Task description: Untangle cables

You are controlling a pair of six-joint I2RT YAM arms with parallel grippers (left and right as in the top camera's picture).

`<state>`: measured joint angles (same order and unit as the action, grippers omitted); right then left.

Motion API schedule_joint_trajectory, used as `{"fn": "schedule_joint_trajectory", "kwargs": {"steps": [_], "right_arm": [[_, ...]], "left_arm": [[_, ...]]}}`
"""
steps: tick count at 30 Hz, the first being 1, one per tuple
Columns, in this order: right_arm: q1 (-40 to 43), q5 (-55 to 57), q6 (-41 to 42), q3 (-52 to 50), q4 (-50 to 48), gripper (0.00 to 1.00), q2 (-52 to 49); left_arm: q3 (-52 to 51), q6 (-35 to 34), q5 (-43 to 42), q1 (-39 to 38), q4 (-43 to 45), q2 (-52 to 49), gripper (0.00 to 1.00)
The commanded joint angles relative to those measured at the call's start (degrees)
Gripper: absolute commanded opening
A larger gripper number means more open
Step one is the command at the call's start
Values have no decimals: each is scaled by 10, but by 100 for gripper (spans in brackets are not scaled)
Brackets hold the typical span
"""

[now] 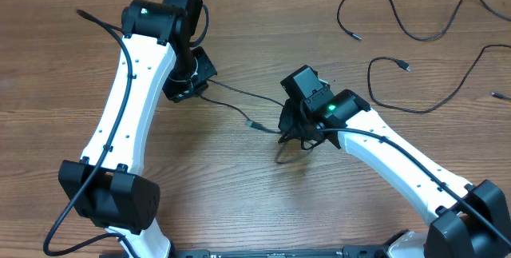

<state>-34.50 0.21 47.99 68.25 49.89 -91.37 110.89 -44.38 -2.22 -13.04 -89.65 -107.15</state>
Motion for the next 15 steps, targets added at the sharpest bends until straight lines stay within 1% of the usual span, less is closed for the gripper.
{"fn": "schedule_joint_trajectory", "kwargs": {"steps": [1,5,15], "right_arm": [[6,27,4,3,10,18,-3],[6,28,2,3,10,23,-3],[6,27,2,3,10,23,-3]], "left_arm": [[2,6,108,10,-2,2,5],[1,7,119,10,-1,2,4],[-11,6,129,10,0,-4,4]]}}
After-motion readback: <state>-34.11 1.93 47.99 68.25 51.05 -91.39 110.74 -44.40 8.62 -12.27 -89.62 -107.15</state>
